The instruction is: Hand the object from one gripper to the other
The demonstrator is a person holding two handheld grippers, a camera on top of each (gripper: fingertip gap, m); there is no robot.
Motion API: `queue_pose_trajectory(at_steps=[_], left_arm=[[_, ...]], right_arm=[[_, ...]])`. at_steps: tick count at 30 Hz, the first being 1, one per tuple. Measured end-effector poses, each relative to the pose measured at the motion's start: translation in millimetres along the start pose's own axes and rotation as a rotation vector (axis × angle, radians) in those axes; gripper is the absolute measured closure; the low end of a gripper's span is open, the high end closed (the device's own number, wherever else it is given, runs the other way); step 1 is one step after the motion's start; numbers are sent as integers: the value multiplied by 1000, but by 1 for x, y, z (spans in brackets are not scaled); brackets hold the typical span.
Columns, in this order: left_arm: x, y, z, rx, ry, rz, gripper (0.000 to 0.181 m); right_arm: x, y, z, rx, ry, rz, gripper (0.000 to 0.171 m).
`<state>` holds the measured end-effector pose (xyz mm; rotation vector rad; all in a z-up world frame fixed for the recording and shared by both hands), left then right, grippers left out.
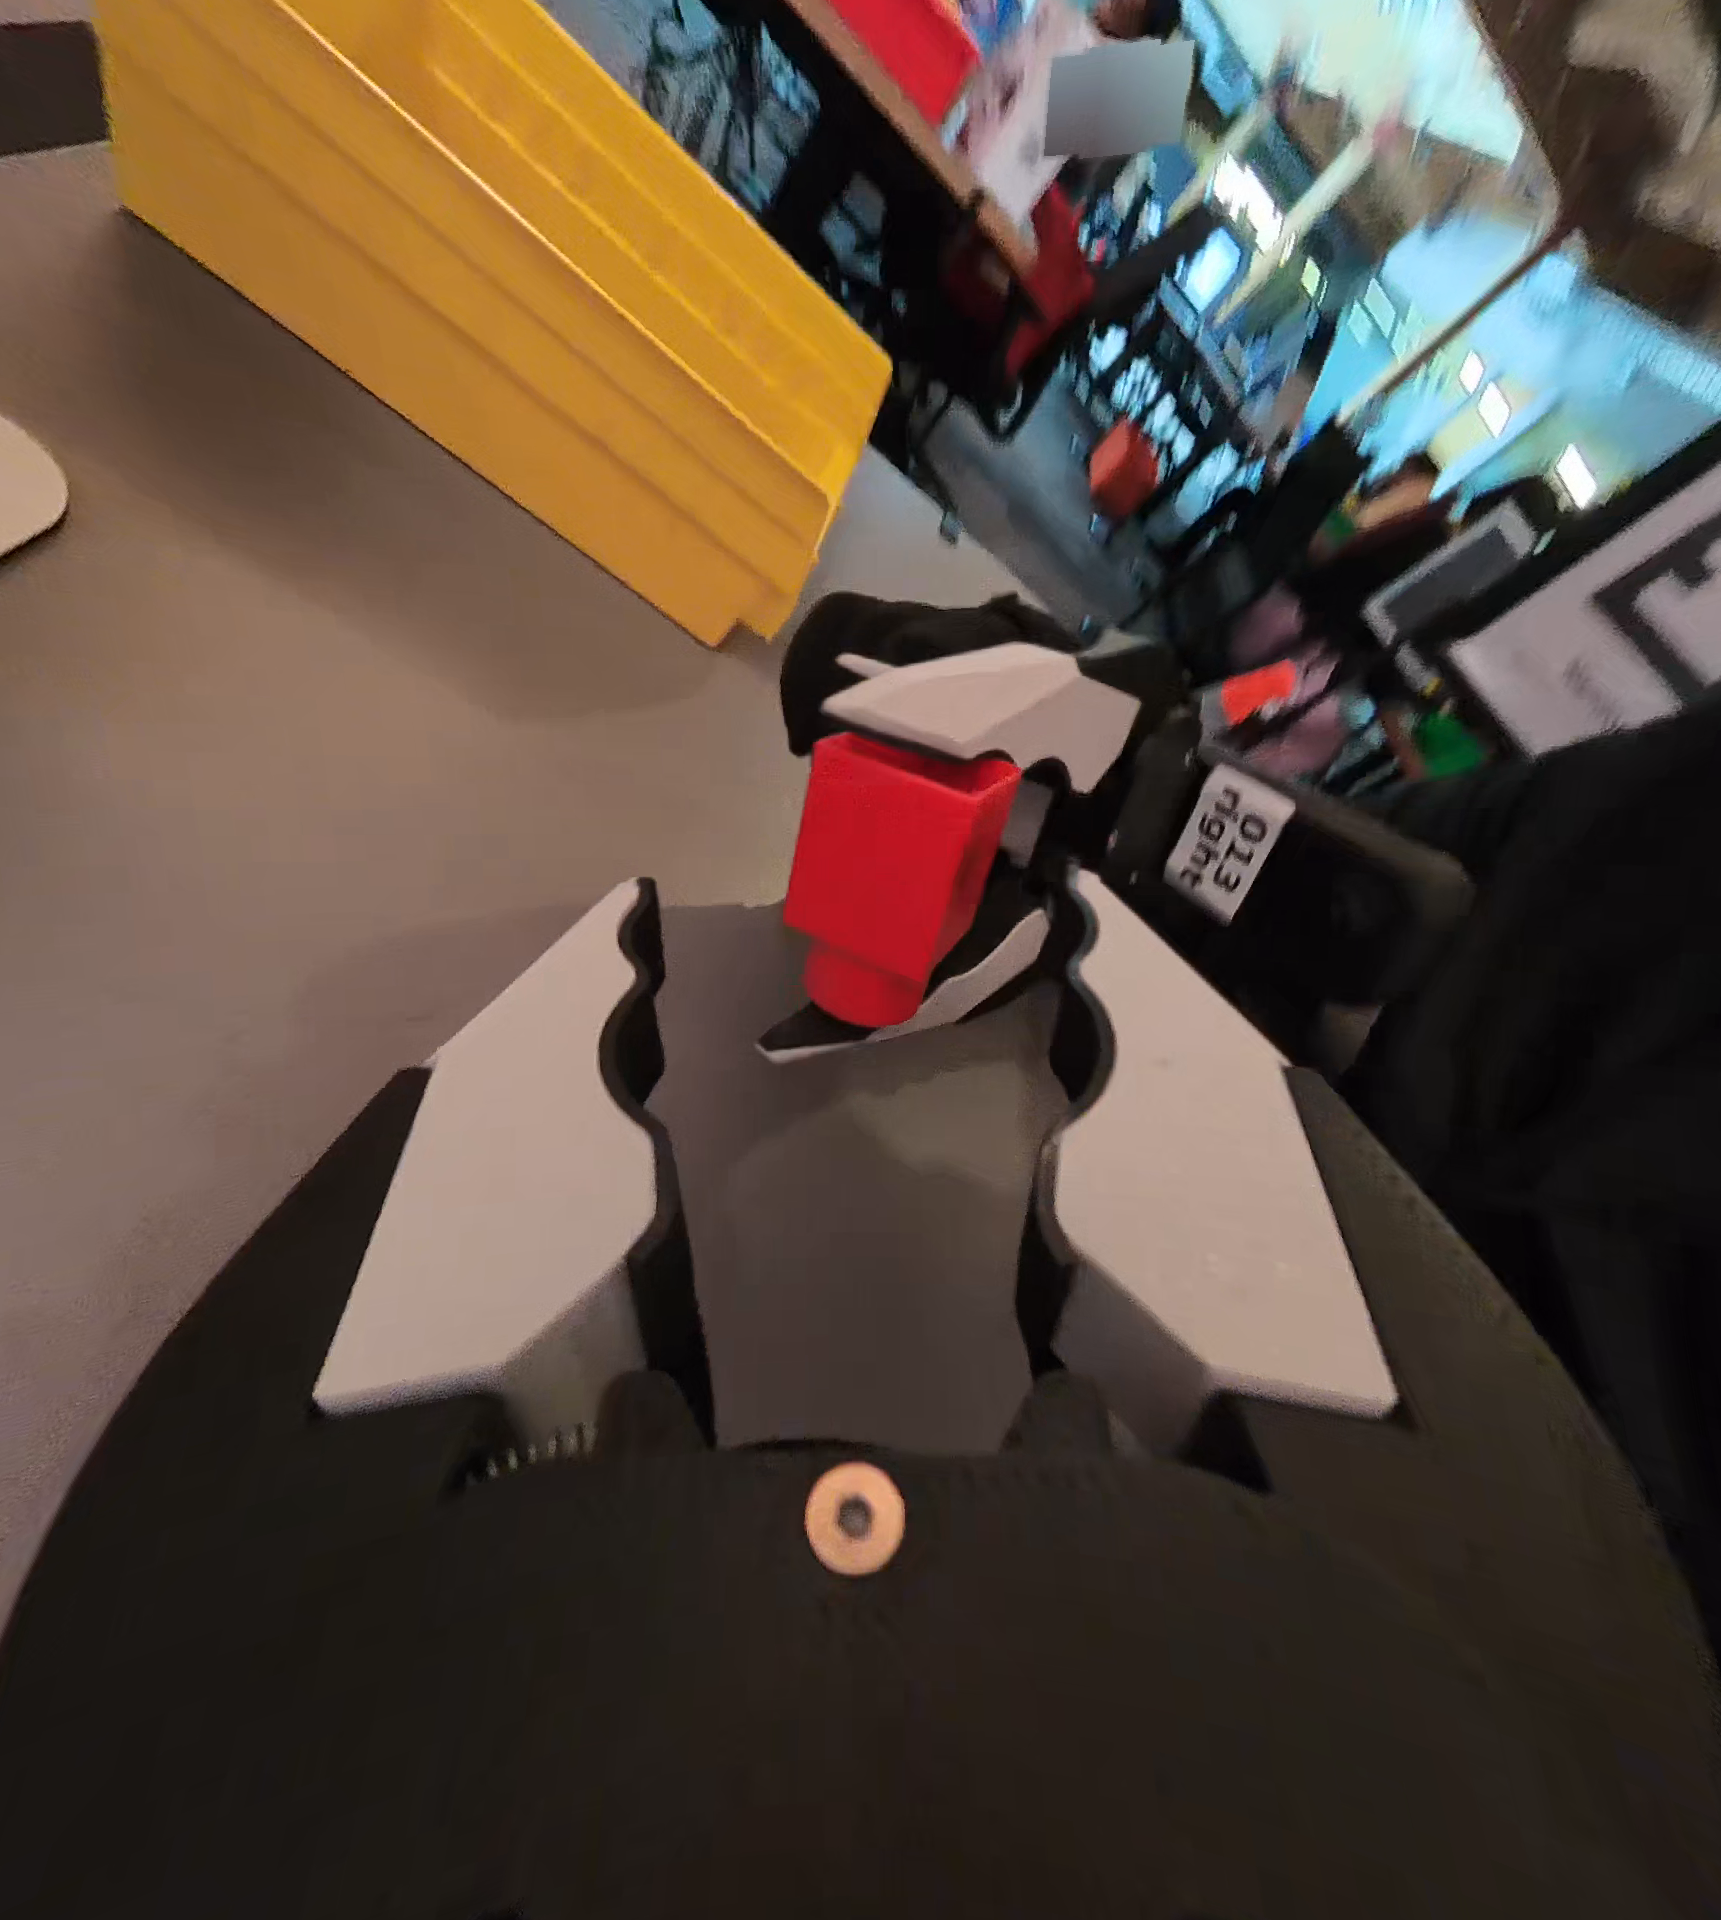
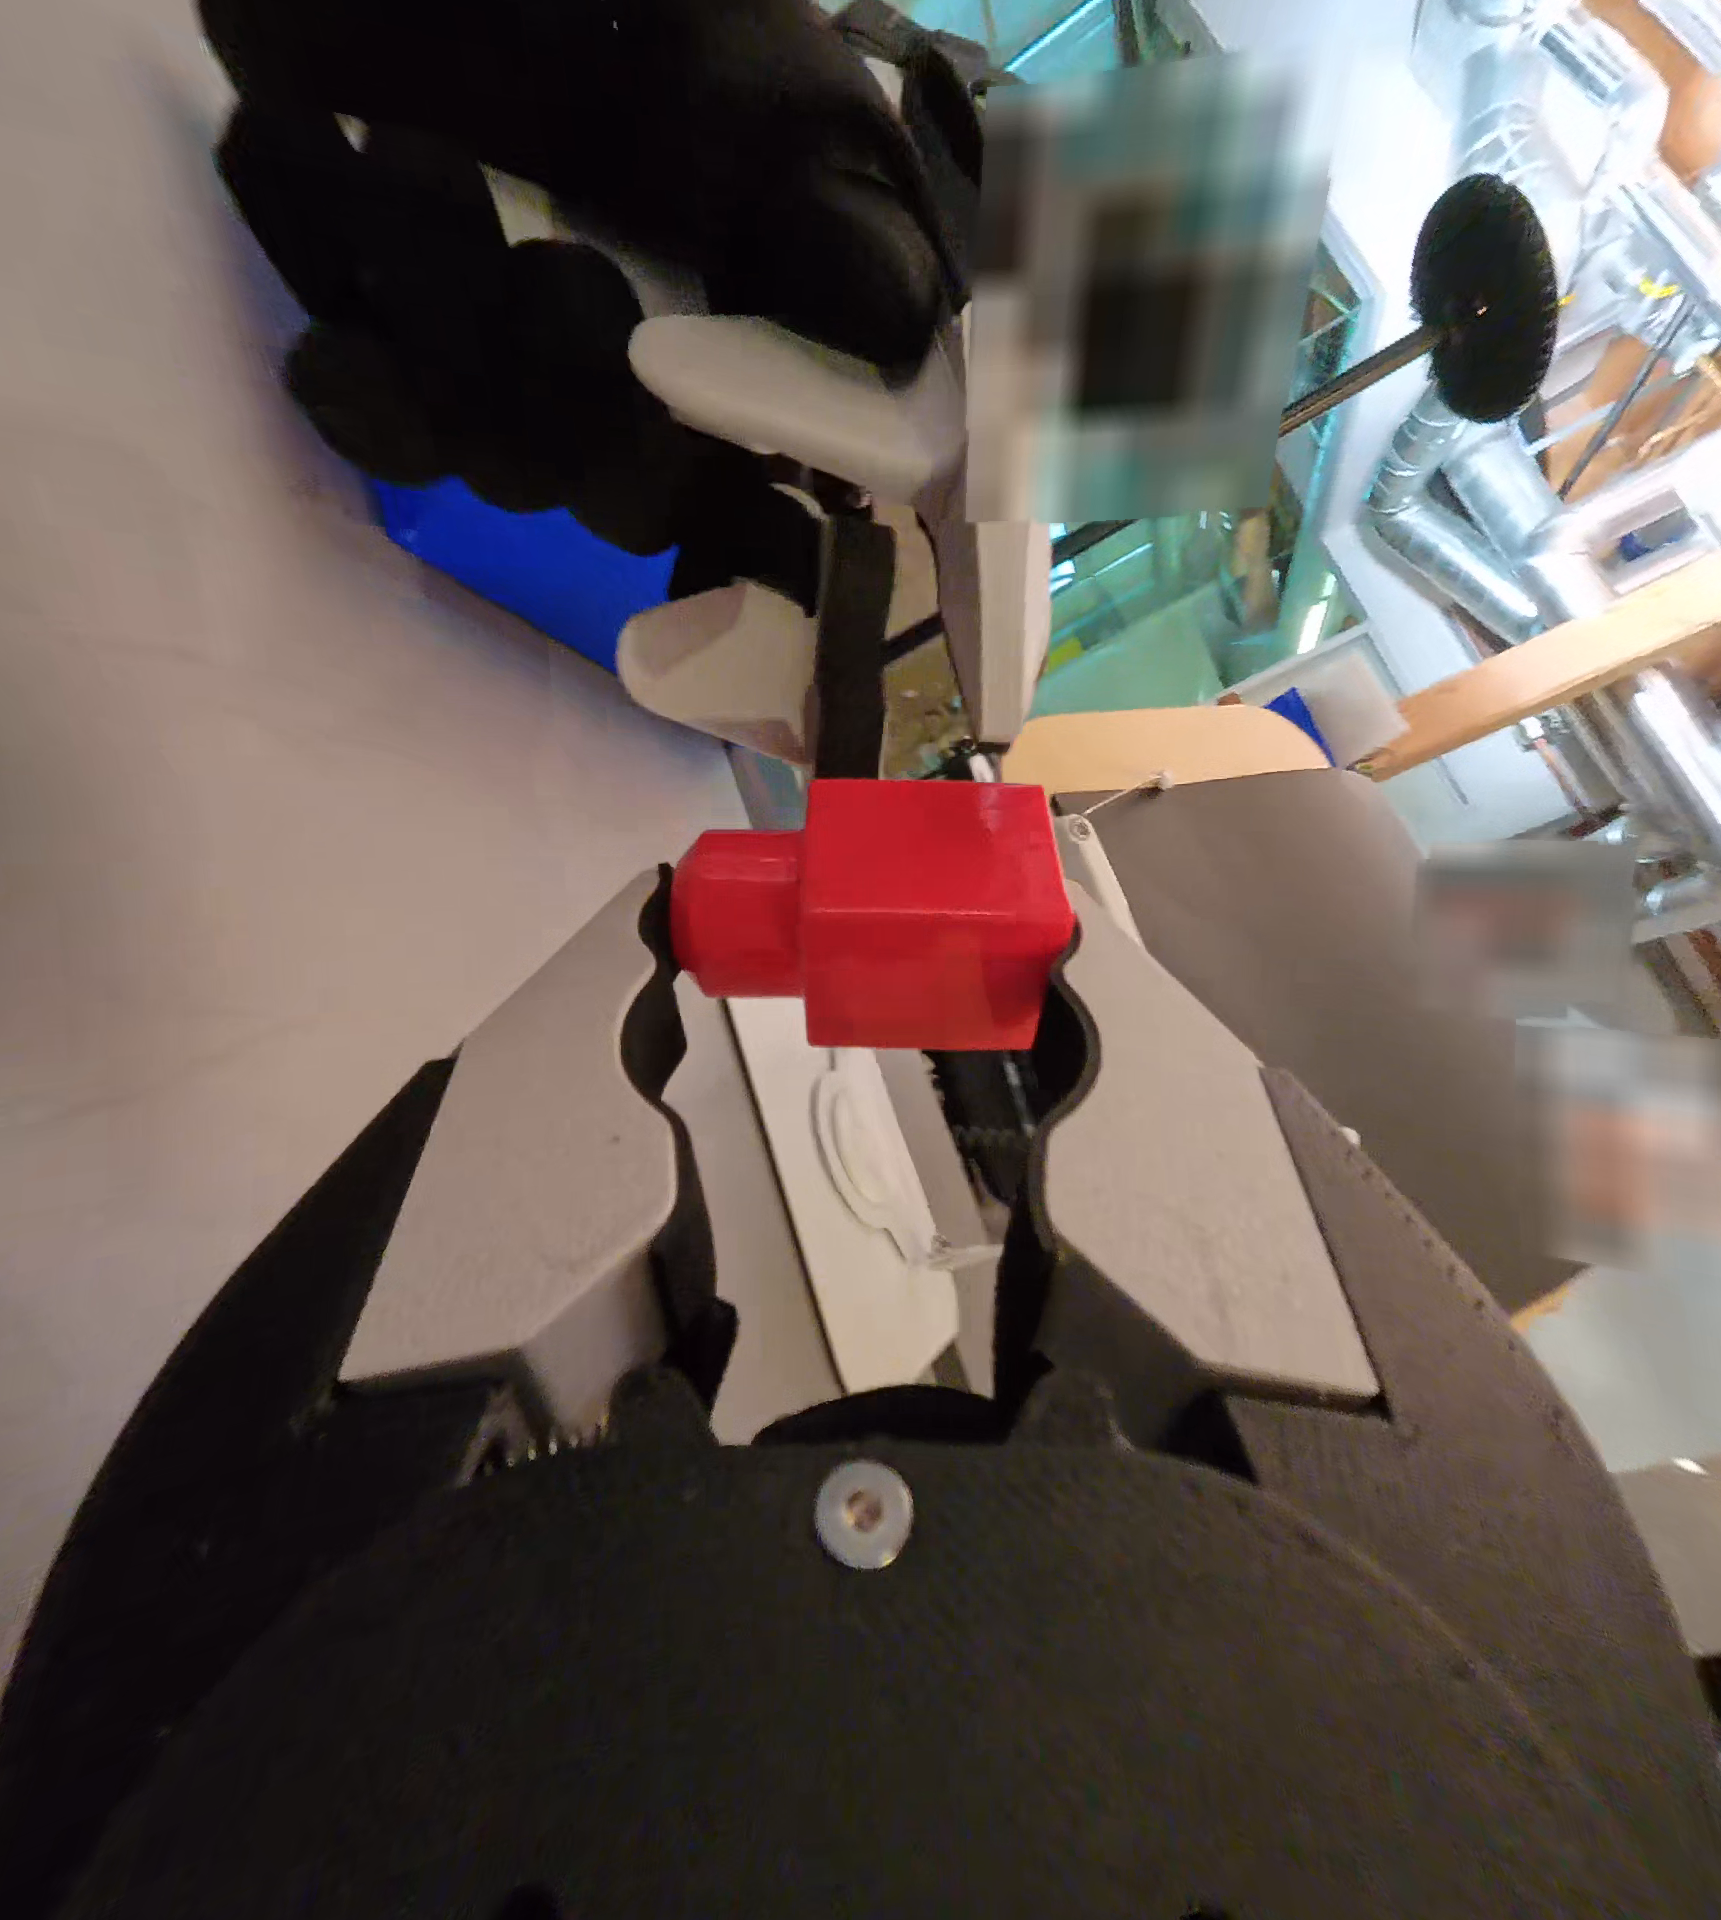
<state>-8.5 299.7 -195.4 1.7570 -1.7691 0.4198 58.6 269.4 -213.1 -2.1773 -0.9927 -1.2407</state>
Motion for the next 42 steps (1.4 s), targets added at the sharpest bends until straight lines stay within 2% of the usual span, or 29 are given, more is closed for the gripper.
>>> queue_pose_trajectory(at_steps=[5, 11, 18, 20, 23, 28, 30, 32, 38, 40, 42], left_arm=[[-2, -1, 0, 205, 173, 79, 105], [6, -12, 8, 291, 157, 121, 110], [11, -32, 15, 372, 158, 191, 115], [11, -35, 14, 399, 159, 208, 122], [13, -34, 12, 428, 147, 240, 147], [17, -33, 13, 393, 78, 223, 147], [16, -29, 12, 352, 56, 193, 147], [14, -22, 10, 292, 28, 168, 147], [4, -2, 9, 36, -31, 78, 146], [4, 2, 5, -3, -41, 77, 147], [5, 3, 1, -11, -26, 98, 147]], right_arm=[[4, 0, 2, -19, 35, 35, 105], [11, 1, 5, 26, -143, 64, 105], [13, 1, 2, 76, -233, 87, 105], [14, 2, 0, 95, -243, 85, 105], [14, 2, -2, 108, -265, 84, 105], [14, 3, -6, 132, -241, 68, 105], [14, 3, -6, 151, -256, 43, 91], [14, 4, -6, 170, -265, 17, 85], [9, 8, -13, 212, -240, -68, 103], [6, 8, -13, 209, -237, -88, 115], [6, 7, -13, 208, -252, -82, 118]])
Point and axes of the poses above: each gripper's, where its closed fingertips meet, y back along the fingers, z out of its underside, x = y × z across the jaws, the point moved 5 cm from there along y, back along the fingers, and after that the axes turned 7 degrees about x, right-handed, at the moved point
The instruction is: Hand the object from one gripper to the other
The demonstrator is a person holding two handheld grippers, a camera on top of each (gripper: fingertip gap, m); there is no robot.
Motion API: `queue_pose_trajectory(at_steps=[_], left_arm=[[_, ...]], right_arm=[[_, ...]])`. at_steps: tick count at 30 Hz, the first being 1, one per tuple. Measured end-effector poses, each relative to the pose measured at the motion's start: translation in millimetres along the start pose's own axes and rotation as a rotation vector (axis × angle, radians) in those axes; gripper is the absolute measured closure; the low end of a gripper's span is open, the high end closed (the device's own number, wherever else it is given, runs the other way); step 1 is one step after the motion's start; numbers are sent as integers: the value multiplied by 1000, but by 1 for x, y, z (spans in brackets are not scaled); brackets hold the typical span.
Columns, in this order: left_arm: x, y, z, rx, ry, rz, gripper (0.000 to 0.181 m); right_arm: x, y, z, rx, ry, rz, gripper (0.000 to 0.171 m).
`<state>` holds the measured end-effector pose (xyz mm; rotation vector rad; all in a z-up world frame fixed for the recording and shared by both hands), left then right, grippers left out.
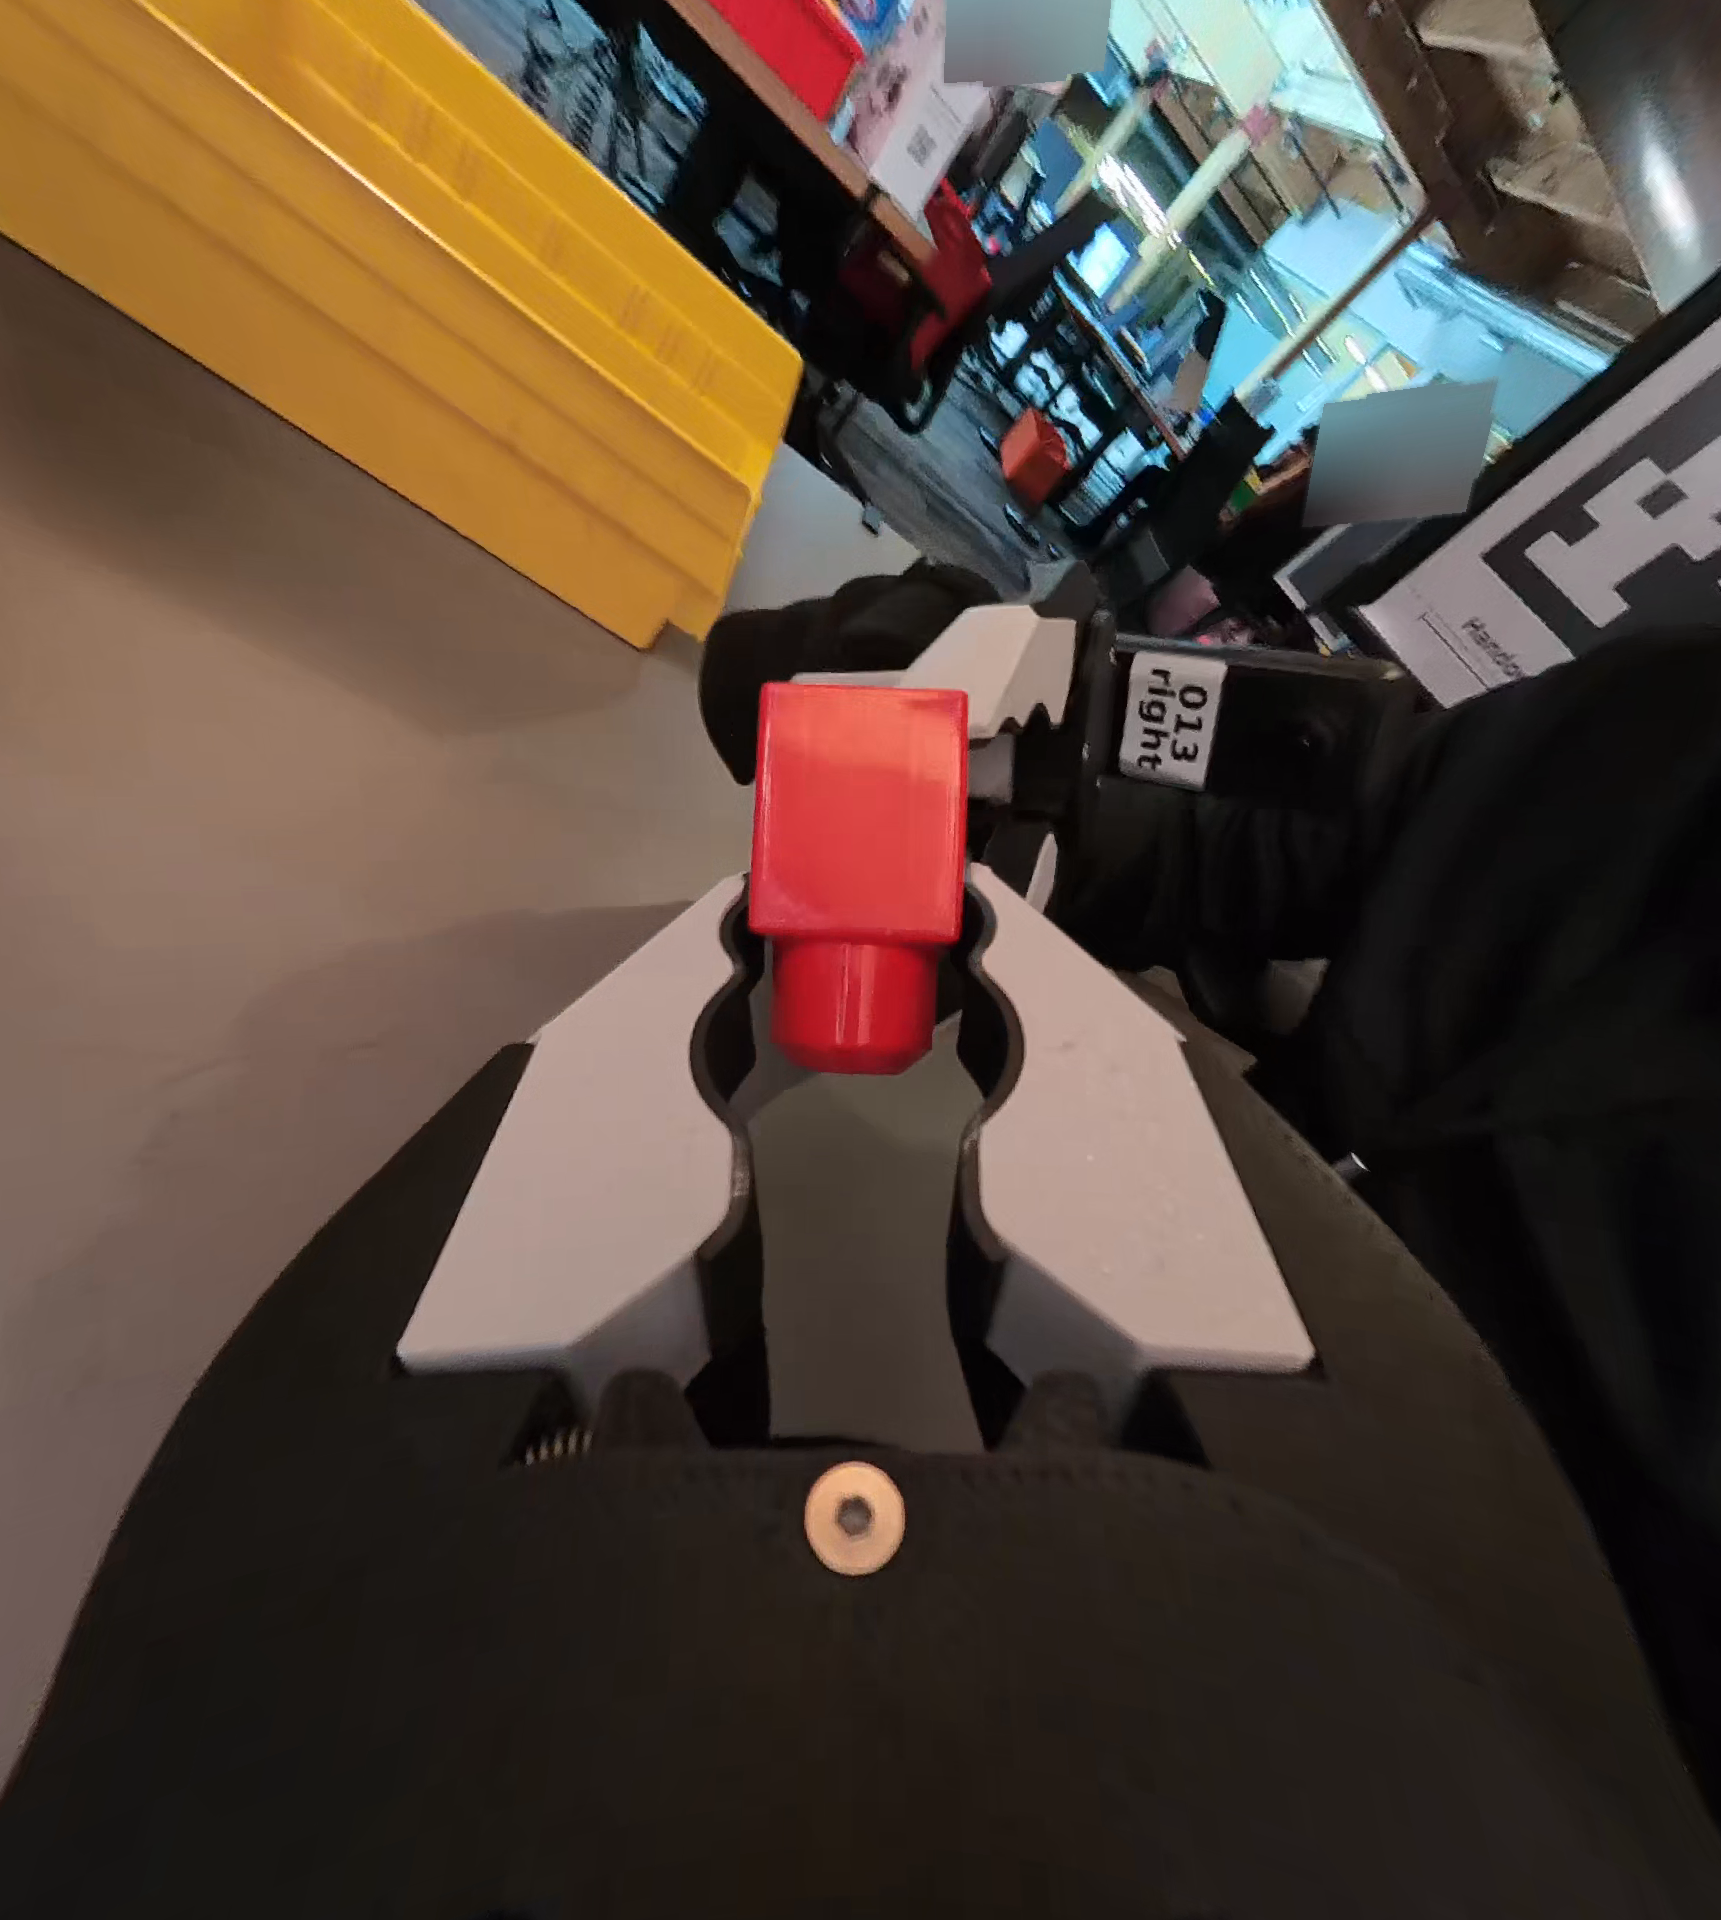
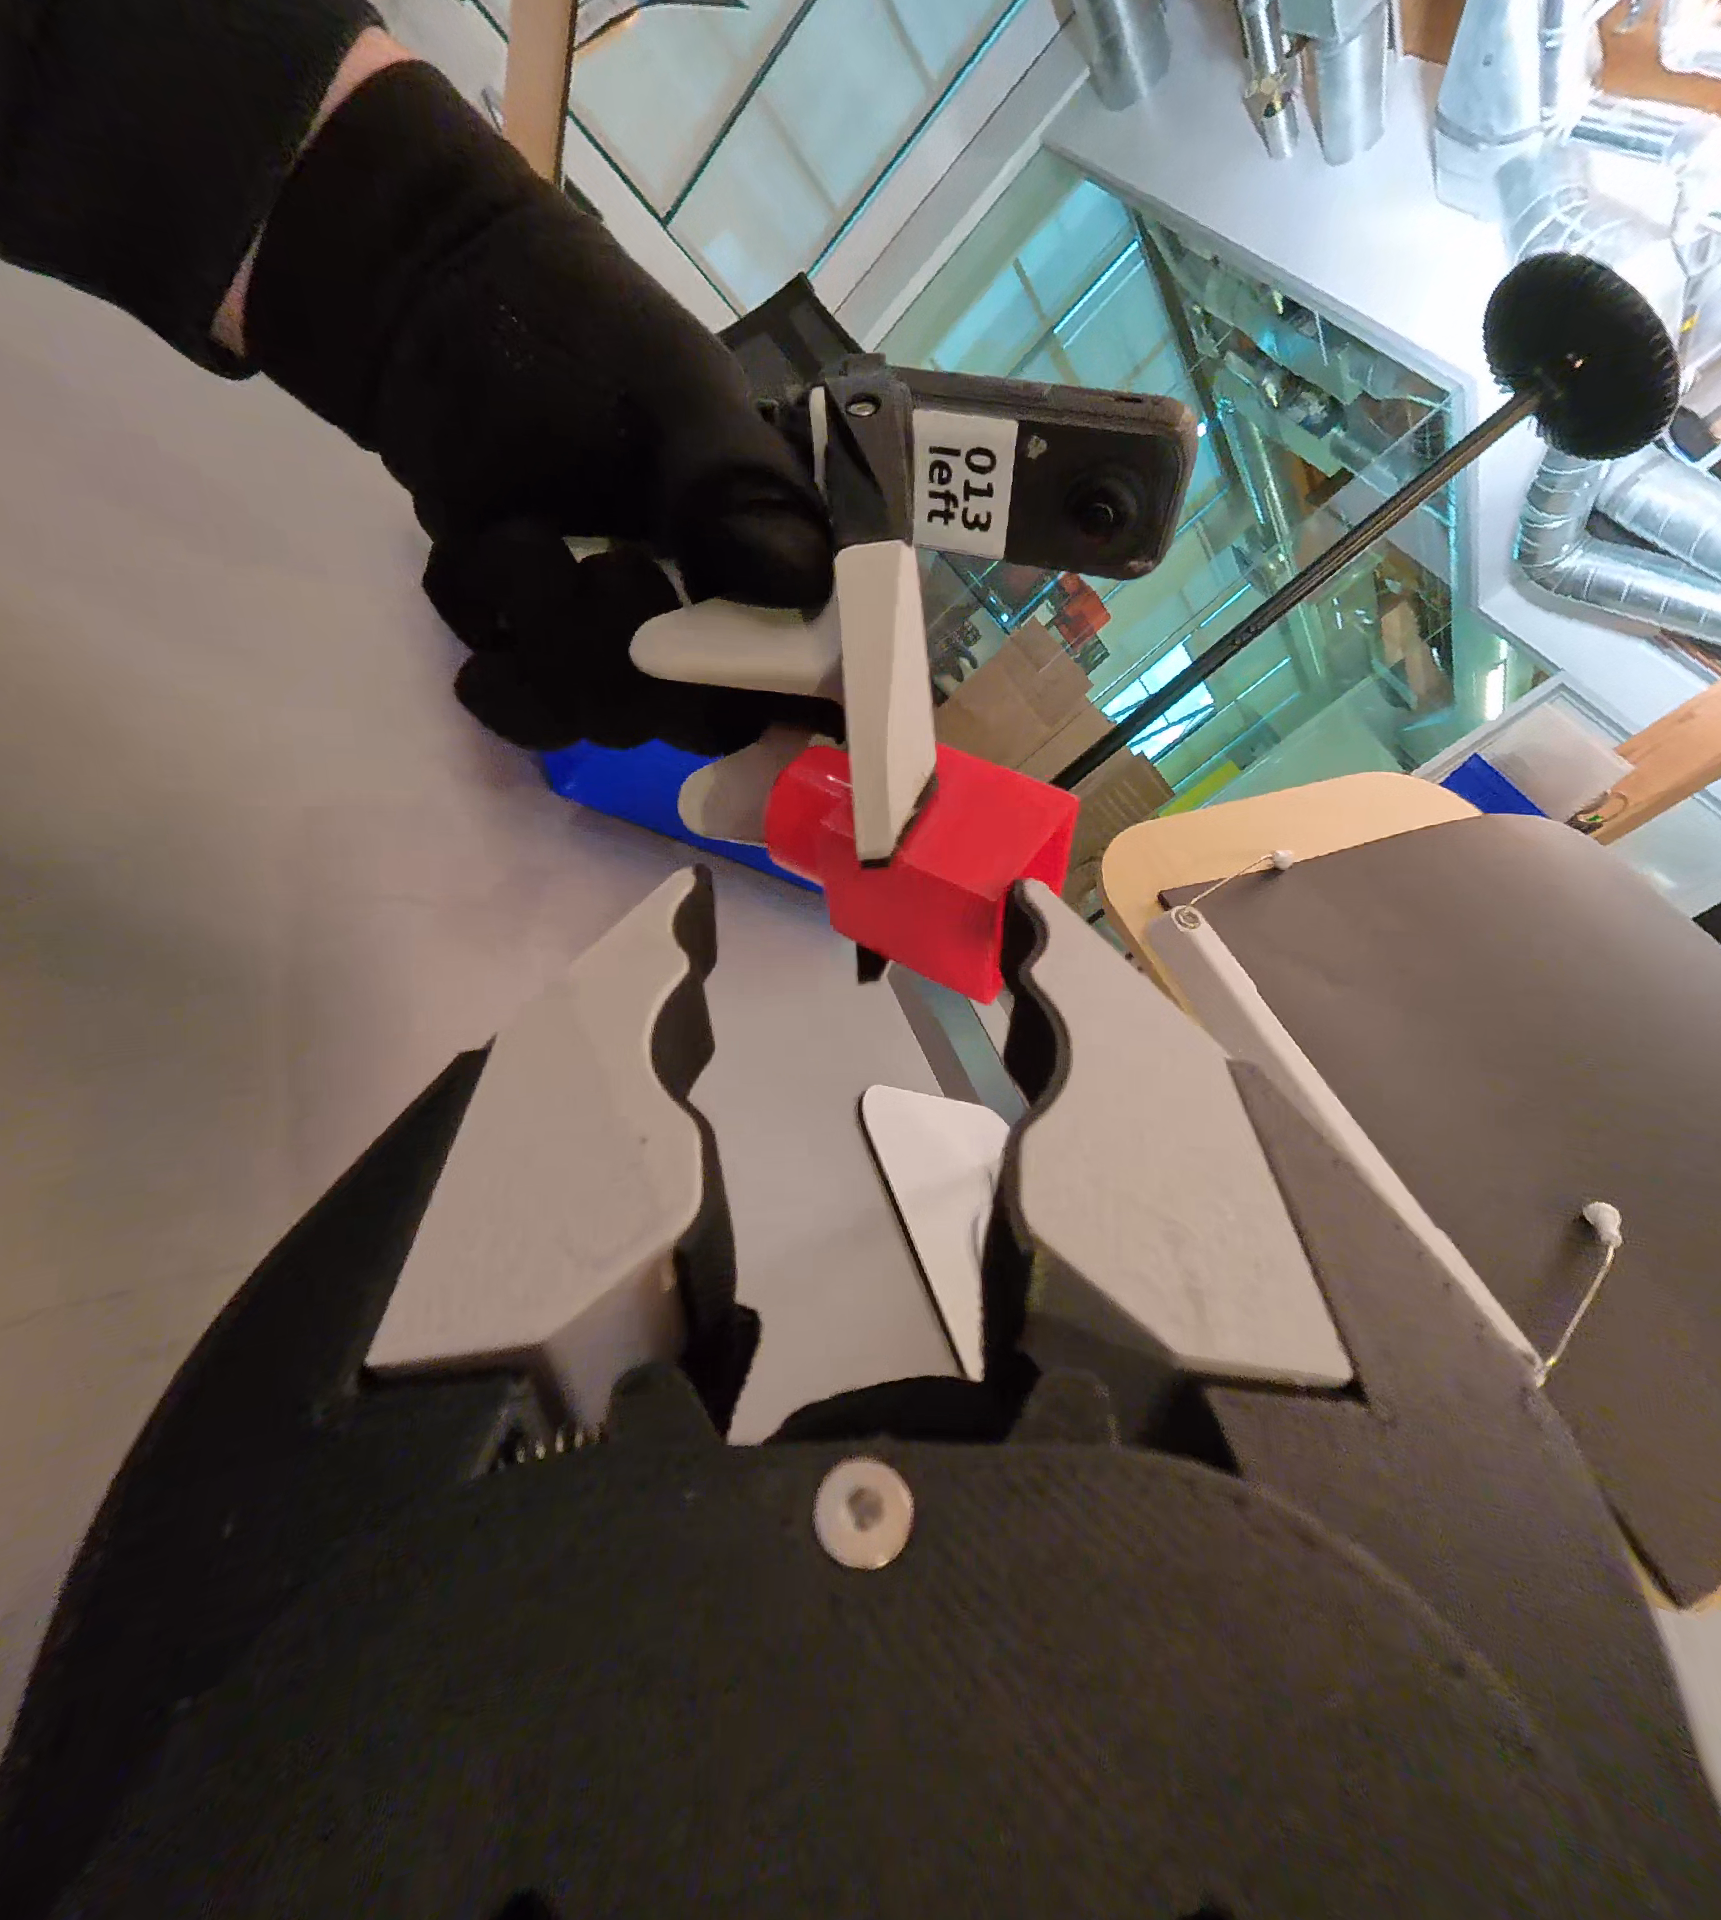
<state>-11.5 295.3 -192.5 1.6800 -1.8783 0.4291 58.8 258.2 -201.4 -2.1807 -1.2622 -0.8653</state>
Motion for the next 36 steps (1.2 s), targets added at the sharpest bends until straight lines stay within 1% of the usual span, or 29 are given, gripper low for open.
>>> queue_pose_trajectory(at_steps=[3, 8, 10, 12, 16, 18, 21, 23, 25, 28, 30, 34, 36], left_arm=[[1, -3, 5, -59, 9, 21, 147], [3, 1, 12, -180, 10, 46, 147], [4, 4, 12, -233, 17, 49, 147], [5, 5, 11, -278, 10, 47, 147], [0, 5, 7, -274, -2, -8, 146], [-2, 5, 3, -231, -29, -54, 139], [1, 7, -4, -129, -67, -74, 136], [0, 12, -10, -39, -78, -109, 127], [0, 19, -15, 68, -74, -123, 126], [3, 32, -24, 253, -117, -136, 127], [9, 37, -28, 338, -187, -155, 129], [15, 29, -23, 352, -315, -203, 127], [19, 24, -26, 403, -359, -198, 128]], right_arm=[[3, 3, -1, 9, -28, -7, 142], [-5, 6, -1, 20, -60, -133, 162], [-13, 5, -1, 6, -47, -187, 167], [-16, 3, -1, -7, -38, -196, 168], [-14, 3, 3, -45, -35, -173, 171], [-12, 3, 5, -51, -33, -158, 171], [-10, 2, 4, -49, -46, -132, 171], [-7, 3, 3, -39, -69, -120, 171], [-2, 3, 4, -20, -125, -97, 171], [8, 7, 3, 59, -303, -74, 171], [18, 10, 6, 121, -445, -52, 171], [34, 19, 9, 279, -740, -42, 171], [41, 23, 7, 401, -912, -79, 171]])
Point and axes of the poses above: each gripper's, where its closed fingertips meet, y back along the fingers, z out of its underside, x = y × z across the jaws, the point moved 5 cm from there along y, back along the fingers, and after that the axes turned 7 degrees about x, right-handed, at the moved point
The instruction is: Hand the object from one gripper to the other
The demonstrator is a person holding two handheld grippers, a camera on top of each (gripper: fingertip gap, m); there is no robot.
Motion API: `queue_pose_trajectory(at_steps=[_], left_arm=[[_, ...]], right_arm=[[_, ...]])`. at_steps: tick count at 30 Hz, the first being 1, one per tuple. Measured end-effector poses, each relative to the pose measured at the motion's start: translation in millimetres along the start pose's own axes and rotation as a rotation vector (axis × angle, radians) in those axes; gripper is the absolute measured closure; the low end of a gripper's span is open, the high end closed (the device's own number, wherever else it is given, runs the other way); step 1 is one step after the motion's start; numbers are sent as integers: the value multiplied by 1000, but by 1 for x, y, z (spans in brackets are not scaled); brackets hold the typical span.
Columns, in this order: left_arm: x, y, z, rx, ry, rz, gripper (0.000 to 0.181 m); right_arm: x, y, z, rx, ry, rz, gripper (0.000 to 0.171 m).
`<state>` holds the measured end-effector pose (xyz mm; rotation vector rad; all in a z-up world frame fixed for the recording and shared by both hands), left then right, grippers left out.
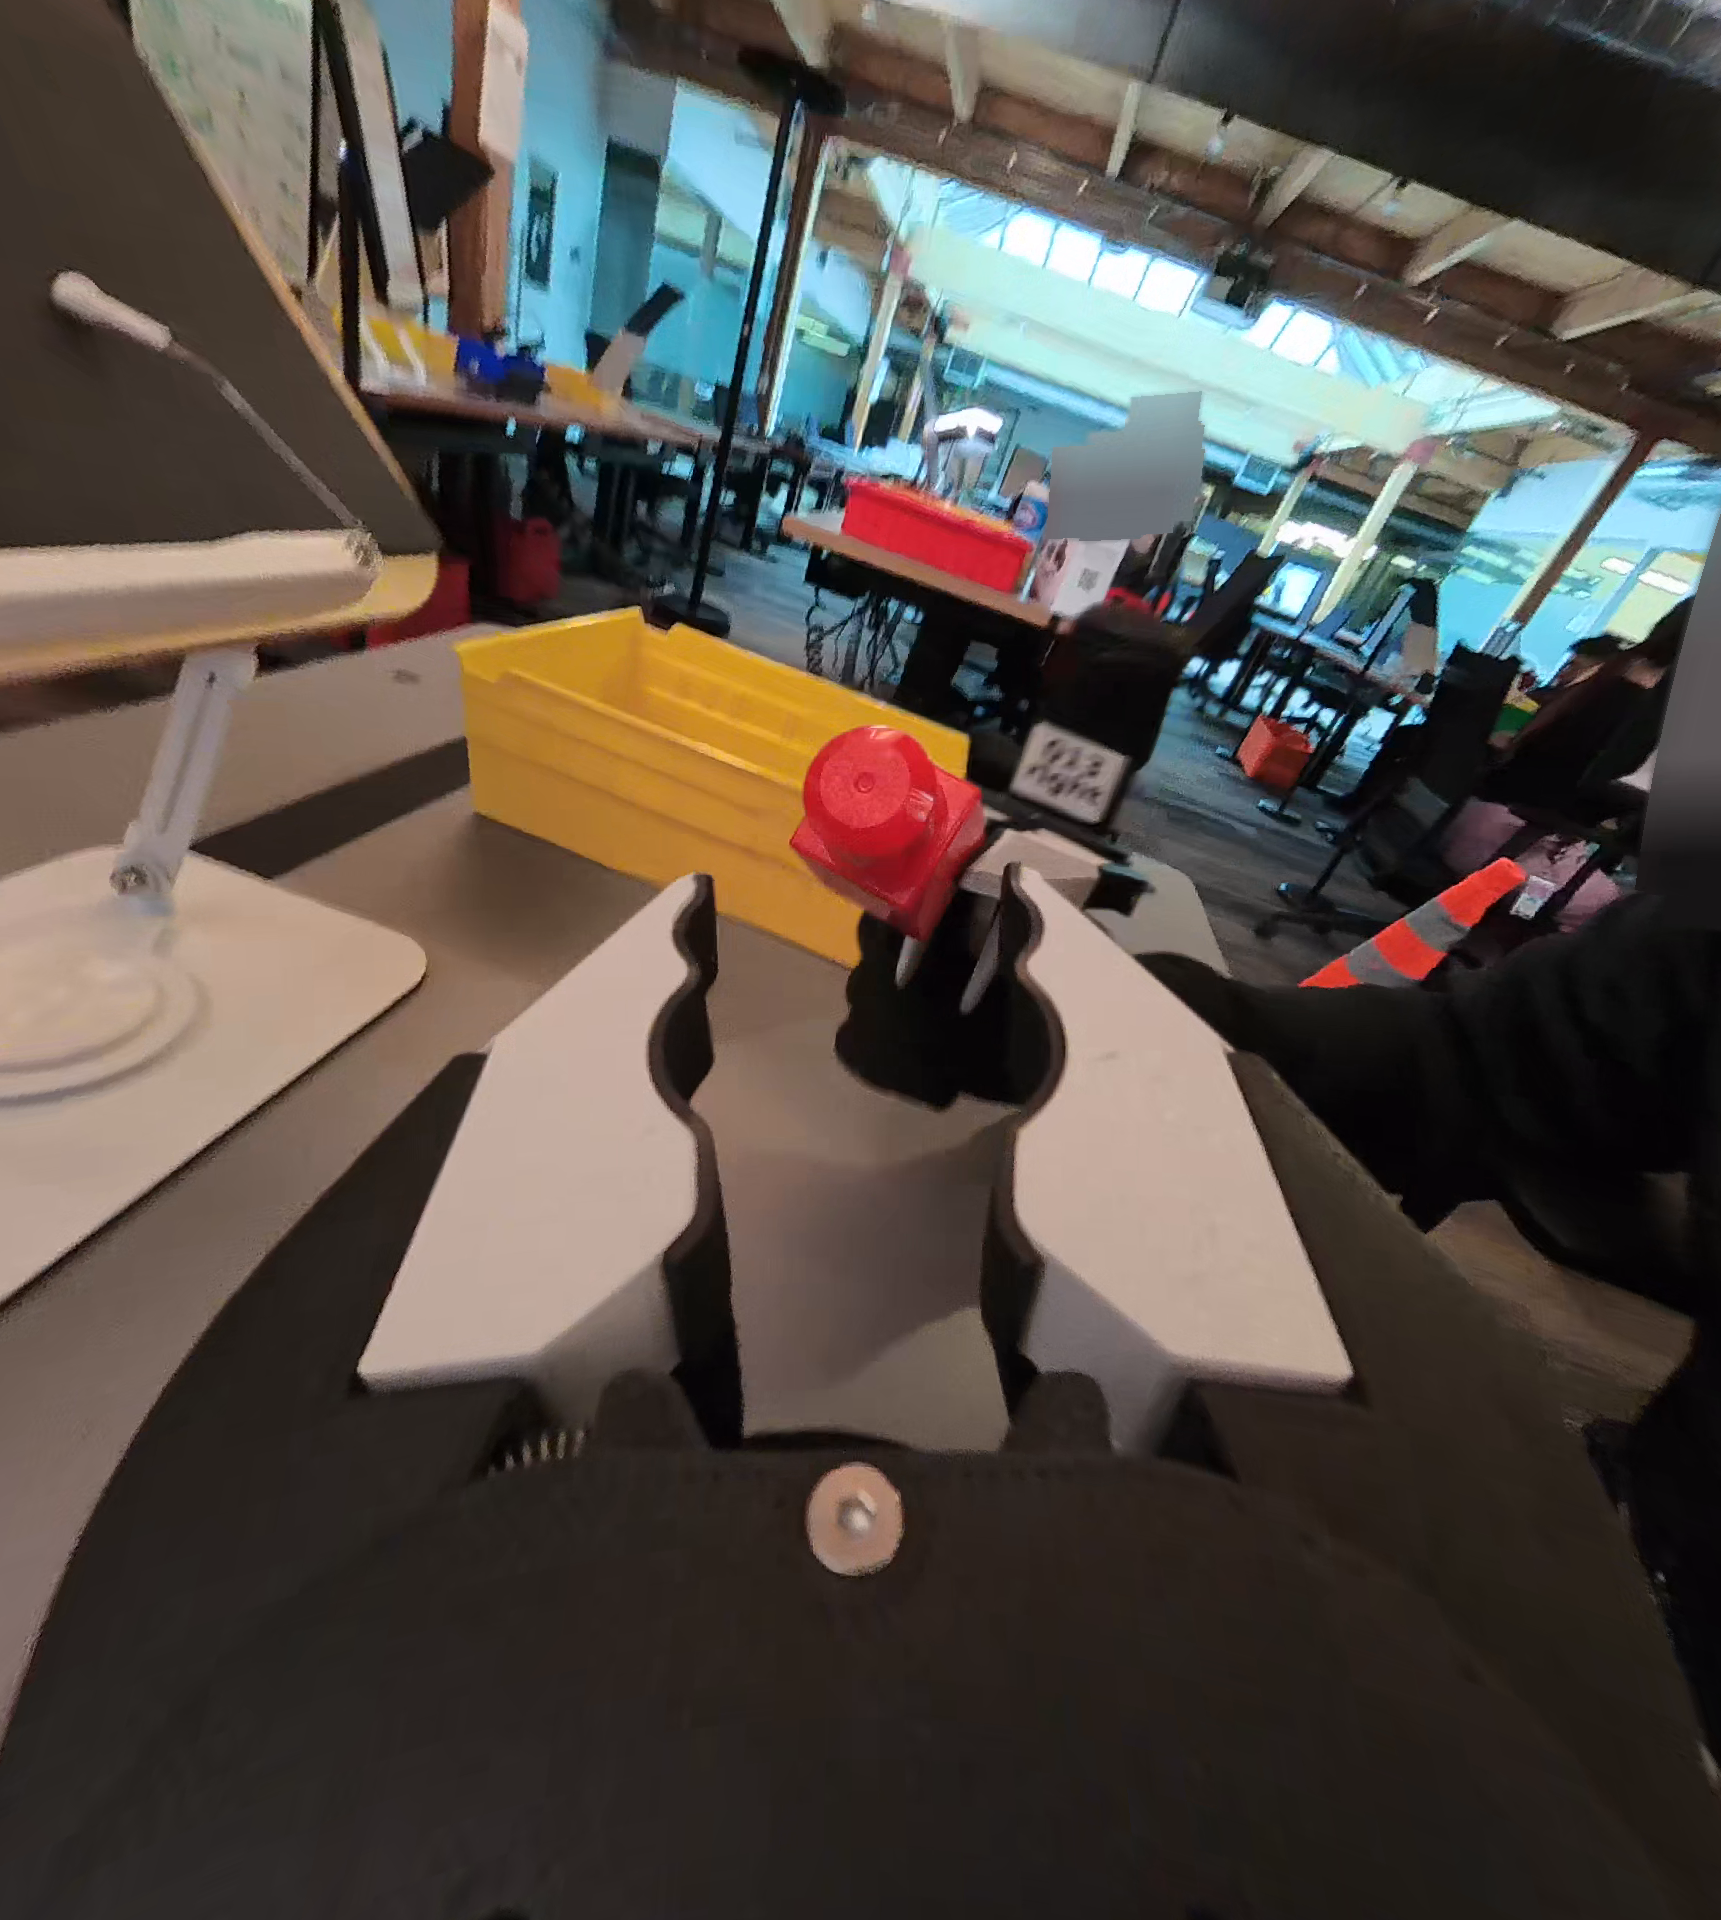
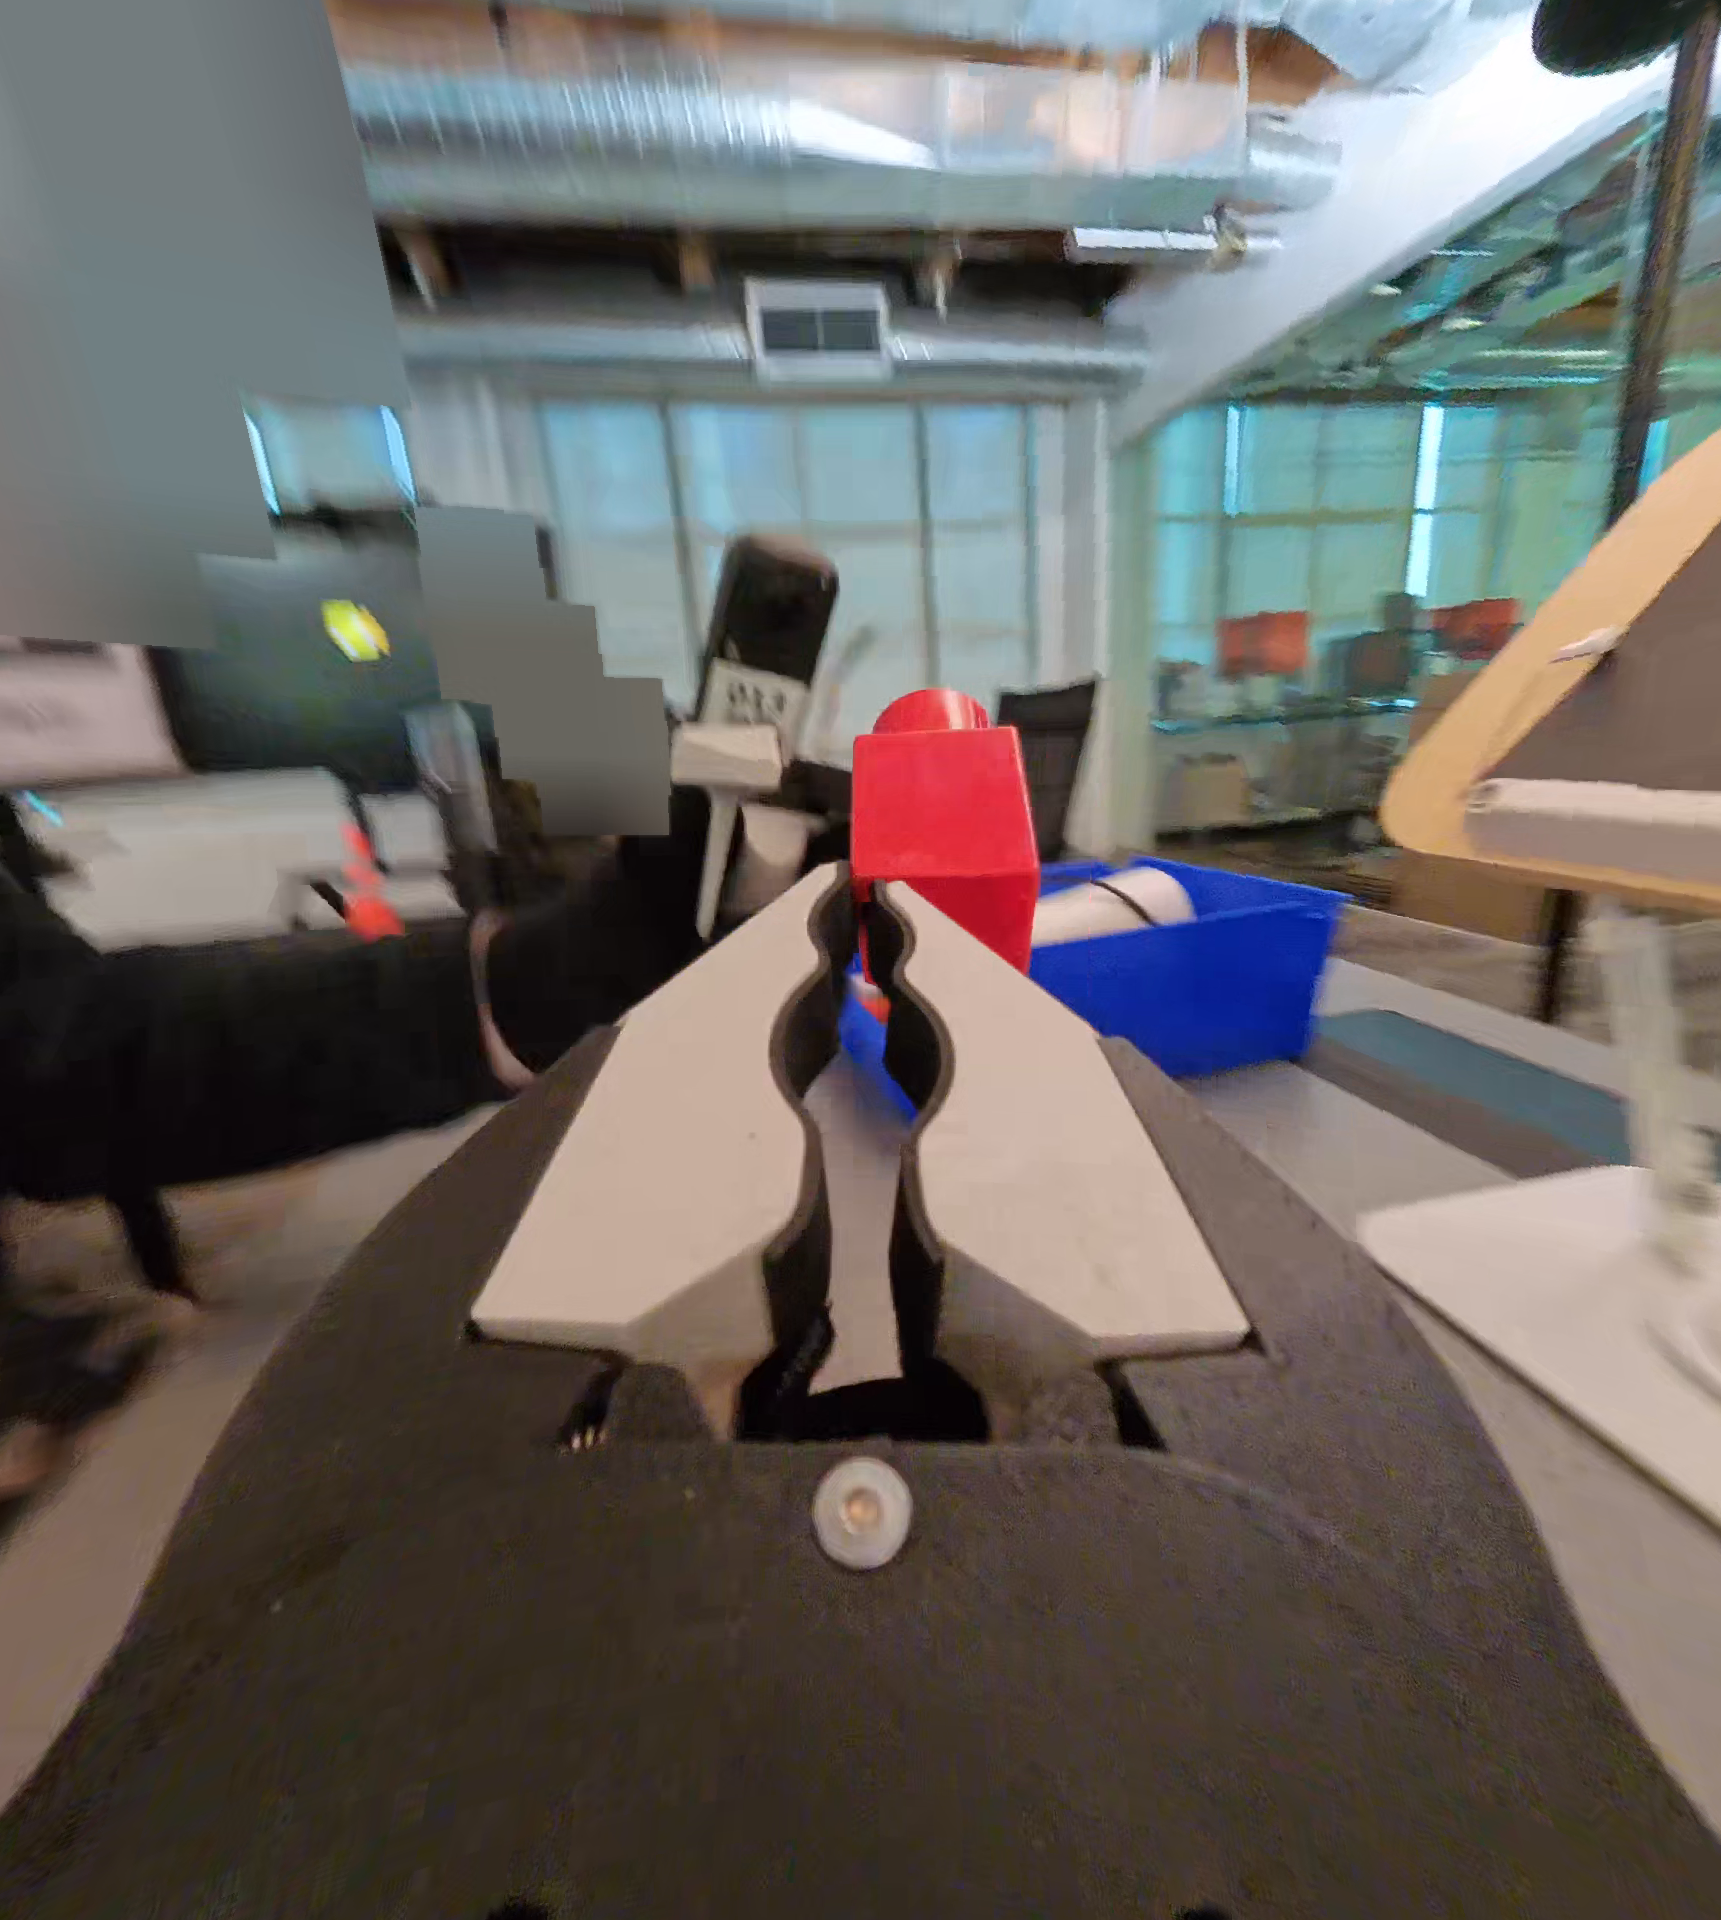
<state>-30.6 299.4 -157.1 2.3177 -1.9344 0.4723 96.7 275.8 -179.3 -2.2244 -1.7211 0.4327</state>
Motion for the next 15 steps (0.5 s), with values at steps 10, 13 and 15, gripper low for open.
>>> queue_pose_trajectory(at_steps=[10, 13, 15], left_arm=[[16, -30, -5, 119, -60, 99, 141], [17, -36, 3, 98, -57, 101, 149], [17, -37, 3, 123, -42, 102, 150]], right_arm=[[-3, 3, 3, 163, -294, -143, 171], [-4, 3, 2, 173, -298, -149, 171], [-4, 3, 2, 176, -303, -148, 171]])
Point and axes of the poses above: each gripper's, where its closed fingertips meet, y back along the fingers, z out of its underside, x = y × z across the jaws, the point moved 5 cm from there along y, back along the fingers, and after that the axes turned 7 degrees about x, right-handed, at the moved point
